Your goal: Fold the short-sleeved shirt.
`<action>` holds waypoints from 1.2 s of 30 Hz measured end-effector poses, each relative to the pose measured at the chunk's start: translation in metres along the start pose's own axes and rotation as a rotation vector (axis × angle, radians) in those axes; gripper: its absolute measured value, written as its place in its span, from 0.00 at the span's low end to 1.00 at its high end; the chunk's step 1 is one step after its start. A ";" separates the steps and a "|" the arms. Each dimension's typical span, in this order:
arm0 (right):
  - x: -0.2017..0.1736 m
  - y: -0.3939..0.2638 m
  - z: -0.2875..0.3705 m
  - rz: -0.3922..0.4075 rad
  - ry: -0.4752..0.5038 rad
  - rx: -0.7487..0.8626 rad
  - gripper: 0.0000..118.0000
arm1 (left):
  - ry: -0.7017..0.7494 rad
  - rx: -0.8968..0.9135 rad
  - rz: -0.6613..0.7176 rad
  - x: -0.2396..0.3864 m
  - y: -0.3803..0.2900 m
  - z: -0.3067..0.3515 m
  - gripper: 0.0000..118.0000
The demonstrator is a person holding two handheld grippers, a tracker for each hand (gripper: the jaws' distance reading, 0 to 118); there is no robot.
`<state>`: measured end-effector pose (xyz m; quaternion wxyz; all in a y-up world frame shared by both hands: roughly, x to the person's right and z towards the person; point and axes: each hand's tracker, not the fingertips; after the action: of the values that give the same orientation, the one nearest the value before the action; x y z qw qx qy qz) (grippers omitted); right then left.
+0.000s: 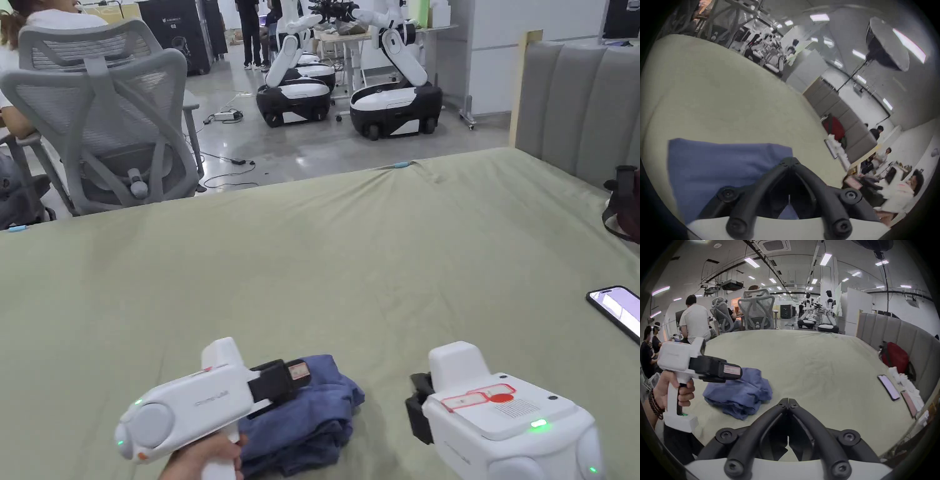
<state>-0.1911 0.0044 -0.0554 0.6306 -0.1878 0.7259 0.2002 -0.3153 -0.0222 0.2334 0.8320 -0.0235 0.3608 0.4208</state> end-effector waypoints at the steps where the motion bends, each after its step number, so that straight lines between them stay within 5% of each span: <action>1: -0.005 0.006 -0.007 -0.014 0.047 0.003 0.00 | 0.006 0.023 0.019 -0.002 0.003 0.012 0.00; 9: -0.062 0.042 -0.087 -0.057 0.301 -0.057 0.00 | 0.085 0.137 0.057 -0.021 0.009 0.096 0.00; 13: -0.057 0.014 -0.126 -0.127 0.275 -0.168 0.00 | 0.130 0.134 0.072 -0.038 0.003 0.111 0.08; 15: -0.050 -0.003 -0.134 -0.136 0.262 -0.181 0.00 | 0.133 0.127 0.076 -0.046 0.001 0.112 0.42; 17: -0.038 -0.010 -0.132 -0.220 0.326 -0.114 0.00 | 0.135 0.109 0.064 -0.050 -0.004 0.107 0.98; 18: -0.038 -0.006 -0.131 -0.204 0.312 -0.141 0.00 | 0.127 0.114 0.064 -0.049 -0.006 0.106 1.00; 25: -0.051 0.000 -0.122 -0.116 0.273 -0.138 0.00 | 0.136 0.034 0.131 -0.072 -0.006 0.066 1.00; 33: -0.046 -0.002 -0.124 -0.140 0.291 -0.133 0.00 | 0.106 -0.054 0.199 -0.092 -0.016 0.031 0.71; 35: -0.046 -0.002 -0.123 -0.140 0.290 -0.131 0.00 | 0.096 -0.046 0.223 -0.071 -0.012 0.027 0.47; 36: -0.046 -0.002 -0.122 -0.140 0.283 -0.130 0.00 | 0.125 -0.052 0.217 -0.068 -0.011 0.024 0.45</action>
<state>-0.2861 -0.0610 0.0052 0.5210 -0.3045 0.7782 0.1740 -0.3192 -0.0675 0.2906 0.7567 -0.0320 0.4012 0.5152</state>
